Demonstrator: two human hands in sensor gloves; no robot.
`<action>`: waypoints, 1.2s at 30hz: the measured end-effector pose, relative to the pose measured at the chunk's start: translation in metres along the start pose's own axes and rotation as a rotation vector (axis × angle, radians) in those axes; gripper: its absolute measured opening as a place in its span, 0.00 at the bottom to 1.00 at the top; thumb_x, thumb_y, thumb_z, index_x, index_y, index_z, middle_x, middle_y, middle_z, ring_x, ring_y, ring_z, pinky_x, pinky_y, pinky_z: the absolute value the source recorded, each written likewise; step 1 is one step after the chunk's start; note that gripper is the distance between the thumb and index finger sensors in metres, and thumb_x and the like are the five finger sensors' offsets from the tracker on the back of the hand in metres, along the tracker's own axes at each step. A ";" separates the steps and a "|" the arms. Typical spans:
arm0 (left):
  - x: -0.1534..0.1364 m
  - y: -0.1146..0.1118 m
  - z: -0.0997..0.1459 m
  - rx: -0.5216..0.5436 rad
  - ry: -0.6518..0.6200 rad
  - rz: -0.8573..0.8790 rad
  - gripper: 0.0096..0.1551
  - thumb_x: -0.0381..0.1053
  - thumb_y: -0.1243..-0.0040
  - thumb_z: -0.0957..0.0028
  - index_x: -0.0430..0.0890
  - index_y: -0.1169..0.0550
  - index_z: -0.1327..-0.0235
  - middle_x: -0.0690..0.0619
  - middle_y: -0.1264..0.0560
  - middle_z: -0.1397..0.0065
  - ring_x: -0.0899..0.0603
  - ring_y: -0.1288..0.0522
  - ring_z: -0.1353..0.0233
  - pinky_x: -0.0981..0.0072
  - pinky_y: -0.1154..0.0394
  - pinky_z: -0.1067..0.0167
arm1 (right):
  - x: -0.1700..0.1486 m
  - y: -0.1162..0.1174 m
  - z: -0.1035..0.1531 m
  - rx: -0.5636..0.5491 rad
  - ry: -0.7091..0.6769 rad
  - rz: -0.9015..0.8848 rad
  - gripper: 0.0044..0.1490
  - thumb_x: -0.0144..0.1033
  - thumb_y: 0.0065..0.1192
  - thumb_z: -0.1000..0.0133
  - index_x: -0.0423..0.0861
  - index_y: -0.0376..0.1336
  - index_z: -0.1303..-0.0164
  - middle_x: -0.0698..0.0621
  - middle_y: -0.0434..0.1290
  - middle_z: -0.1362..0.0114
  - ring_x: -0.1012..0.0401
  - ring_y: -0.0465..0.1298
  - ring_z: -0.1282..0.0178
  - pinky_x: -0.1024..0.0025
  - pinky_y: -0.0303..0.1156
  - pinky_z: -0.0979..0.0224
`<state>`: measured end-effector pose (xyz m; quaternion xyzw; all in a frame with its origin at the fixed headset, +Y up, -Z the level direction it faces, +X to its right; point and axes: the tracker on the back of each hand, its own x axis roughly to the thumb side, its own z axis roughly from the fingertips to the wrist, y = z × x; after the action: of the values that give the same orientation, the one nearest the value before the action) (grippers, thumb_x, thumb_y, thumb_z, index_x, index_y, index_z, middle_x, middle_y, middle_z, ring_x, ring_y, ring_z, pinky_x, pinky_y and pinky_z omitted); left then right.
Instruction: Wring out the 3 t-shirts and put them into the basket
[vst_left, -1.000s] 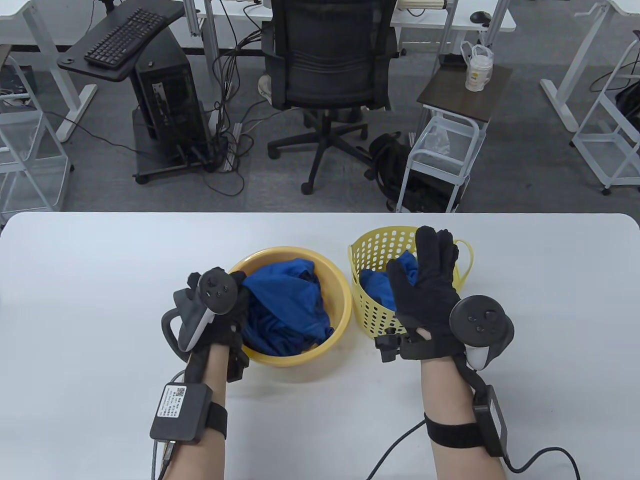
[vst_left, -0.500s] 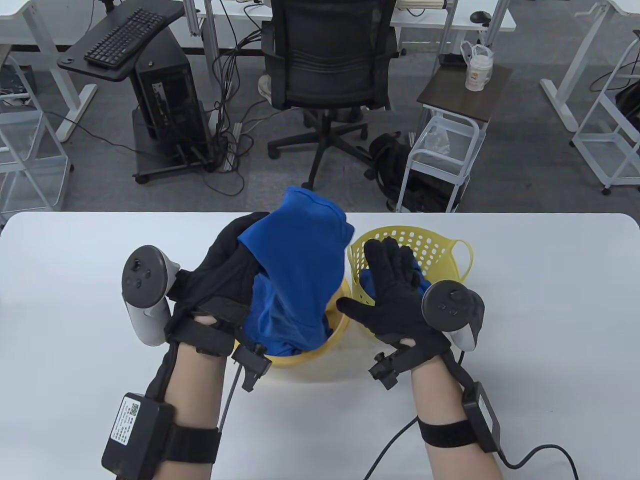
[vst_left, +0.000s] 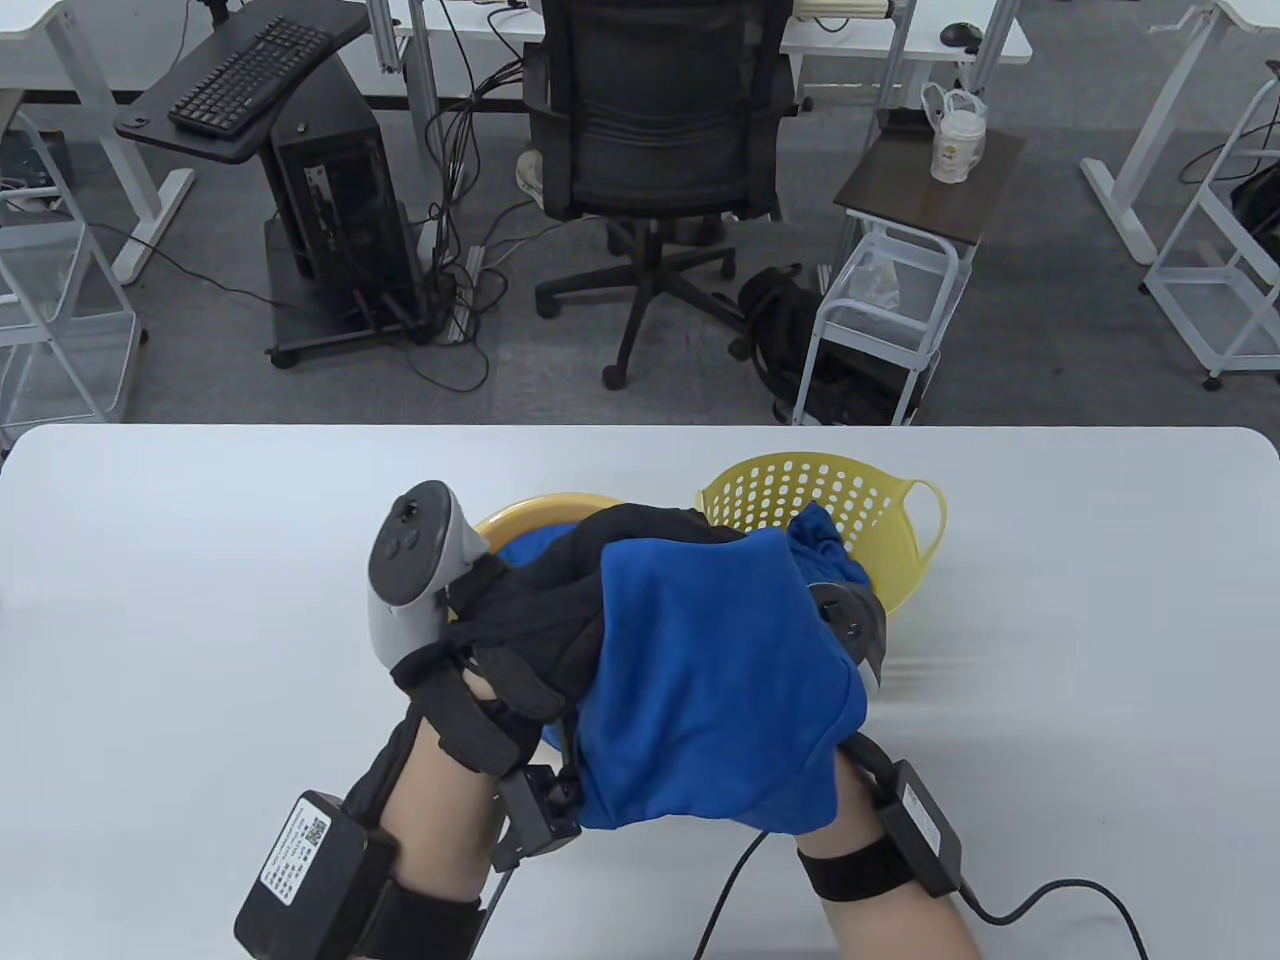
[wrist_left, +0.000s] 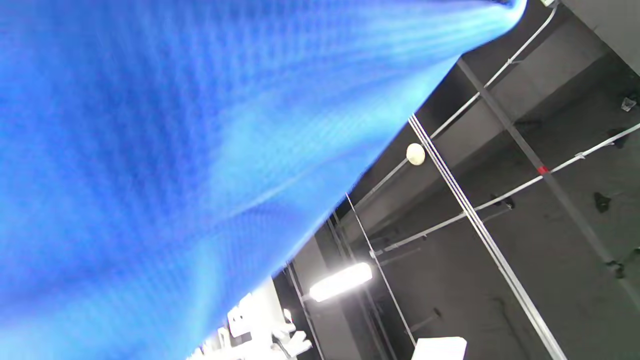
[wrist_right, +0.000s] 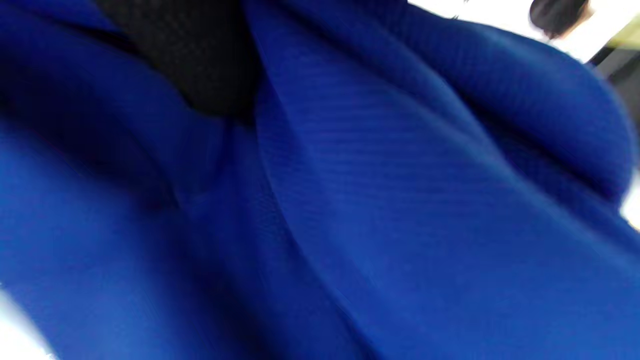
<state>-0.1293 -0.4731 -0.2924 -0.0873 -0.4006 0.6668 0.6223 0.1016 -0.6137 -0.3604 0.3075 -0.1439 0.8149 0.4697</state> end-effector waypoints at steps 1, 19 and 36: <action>0.001 0.010 0.007 0.040 0.010 -0.018 0.22 0.65 0.50 0.31 0.71 0.29 0.24 0.59 0.28 0.11 0.41 0.30 0.14 0.32 0.37 0.20 | -0.007 -0.010 0.002 -0.056 0.043 0.023 0.26 0.42 0.66 0.37 0.41 0.70 0.34 0.25 0.54 0.15 0.19 0.43 0.23 0.13 0.38 0.43; -0.113 -0.005 0.059 0.252 0.673 -0.855 0.65 0.74 0.37 0.42 0.47 0.59 0.11 0.27 0.55 0.10 0.18 0.49 0.19 0.23 0.41 0.29 | -0.014 -0.068 0.025 -0.287 0.489 -0.806 0.30 0.37 0.56 0.31 0.38 0.57 0.22 0.16 0.57 0.23 0.12 0.57 0.35 0.12 0.56 0.48; -0.166 -0.002 0.026 0.585 0.377 -0.518 0.32 0.58 0.32 0.34 0.60 0.36 0.22 0.38 0.40 0.12 0.24 0.32 0.24 0.37 0.23 0.35 | 0.025 -0.043 0.024 -0.246 0.316 -1.058 0.30 0.38 0.57 0.33 0.33 0.60 0.28 0.22 0.61 0.23 0.22 0.62 0.29 0.25 0.60 0.35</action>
<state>-0.1087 -0.6342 -0.3376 0.0759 -0.0831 0.5464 0.8300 0.1380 -0.5872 -0.3286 0.1552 0.0079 0.4819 0.8623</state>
